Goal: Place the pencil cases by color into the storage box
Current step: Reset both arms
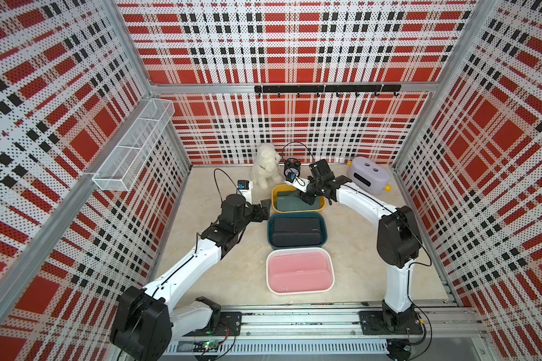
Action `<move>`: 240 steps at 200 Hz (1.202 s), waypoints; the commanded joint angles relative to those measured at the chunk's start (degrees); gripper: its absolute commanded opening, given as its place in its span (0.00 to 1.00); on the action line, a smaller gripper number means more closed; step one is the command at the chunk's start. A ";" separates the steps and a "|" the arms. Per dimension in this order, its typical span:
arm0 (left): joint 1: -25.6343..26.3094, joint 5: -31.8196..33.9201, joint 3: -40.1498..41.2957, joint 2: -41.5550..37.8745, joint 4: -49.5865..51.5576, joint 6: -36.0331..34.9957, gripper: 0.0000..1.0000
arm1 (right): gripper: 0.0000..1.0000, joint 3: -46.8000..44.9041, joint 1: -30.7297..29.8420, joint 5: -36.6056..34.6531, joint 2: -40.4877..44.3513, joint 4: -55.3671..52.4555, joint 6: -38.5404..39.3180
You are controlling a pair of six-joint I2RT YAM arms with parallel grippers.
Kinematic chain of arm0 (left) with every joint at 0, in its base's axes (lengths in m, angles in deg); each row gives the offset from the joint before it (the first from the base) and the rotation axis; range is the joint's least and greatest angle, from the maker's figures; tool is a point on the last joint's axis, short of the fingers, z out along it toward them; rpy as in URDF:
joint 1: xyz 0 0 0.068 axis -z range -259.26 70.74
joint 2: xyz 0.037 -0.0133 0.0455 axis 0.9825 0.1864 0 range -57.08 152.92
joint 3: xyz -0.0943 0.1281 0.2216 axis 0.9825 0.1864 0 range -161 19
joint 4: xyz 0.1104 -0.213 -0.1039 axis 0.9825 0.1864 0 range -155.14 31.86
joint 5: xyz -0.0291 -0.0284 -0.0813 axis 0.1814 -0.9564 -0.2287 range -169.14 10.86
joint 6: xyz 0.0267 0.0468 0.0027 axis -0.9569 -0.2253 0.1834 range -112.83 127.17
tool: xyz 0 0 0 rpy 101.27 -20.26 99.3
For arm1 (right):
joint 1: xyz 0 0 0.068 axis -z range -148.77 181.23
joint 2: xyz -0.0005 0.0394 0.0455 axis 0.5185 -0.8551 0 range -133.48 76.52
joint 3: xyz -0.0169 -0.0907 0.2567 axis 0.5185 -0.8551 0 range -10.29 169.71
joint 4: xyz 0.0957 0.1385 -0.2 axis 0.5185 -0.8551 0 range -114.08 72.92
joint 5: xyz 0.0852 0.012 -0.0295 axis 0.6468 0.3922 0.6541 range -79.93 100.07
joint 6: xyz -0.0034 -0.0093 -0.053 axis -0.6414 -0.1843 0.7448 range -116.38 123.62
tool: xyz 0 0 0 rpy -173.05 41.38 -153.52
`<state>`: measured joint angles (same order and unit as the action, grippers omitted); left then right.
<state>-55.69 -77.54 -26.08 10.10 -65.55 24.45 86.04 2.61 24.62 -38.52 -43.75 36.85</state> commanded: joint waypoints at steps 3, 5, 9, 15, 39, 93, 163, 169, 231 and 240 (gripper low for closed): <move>-1.46 3.88 1.78 -3.19 -4.35 -0.42 0.88 | 0.34 -3.67 1.05 -2.14 2.10 5.13 -4.38; -1.68 4.25 2.07 -3.44 -4.67 -0.43 0.88 | 0.34 -4.26 1.14 -2.48 2.46 5.62 -4.82; -2.03 5.01 2.71 -3.86 -5.55 -0.25 0.88 | 0.34 -5.47 1.57 -3.21 3.33 6.85 -5.95; -2.57 6.46 3.64 -4.69 -6.78 -0.10 0.88 | 0.34 -6.73 2.01 -4.55 4.30 8.10 -7.01; -5.95 15.08 9.35 -8.50 -13.14 0.73 0.88 | 0.40 -15.40 4.73 -11.94 10.10 15.78 -13.22; -17.86 25.16 25.79 -18.50 -32.83 -4.70 0.85 | 0.51 -40.41 11.22 -20.25 26.51 29.20 -19.04; -22.65 24.70 36.25 -12.42 -51.05 -8.11 0.83 | 0.54 -66.02 19.44 -23.22 42.77 48.86 -25.19; -23.12 23.46 37.28 -10.62 -53.56 -7.92 0.83 | 0.54 -67.70 20.11 -23.60 43.14 50.62 -26.07; -25.73 12.62 39.76 14.56 -83.00 -10.96 0.82 | 0.51 -81.76 24.54 -23.52 37.25 83.31 -34.13; -25.95 11.83 38.75 18.48 -83.37 -10.84 0.82 | 0.52 -83.00 24.73 -22.92 36.99 86.51 -35.29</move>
<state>-80.91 -60.29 15.01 22.43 -136.61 15.79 5.87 26.28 1.26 0.58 24.46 6.67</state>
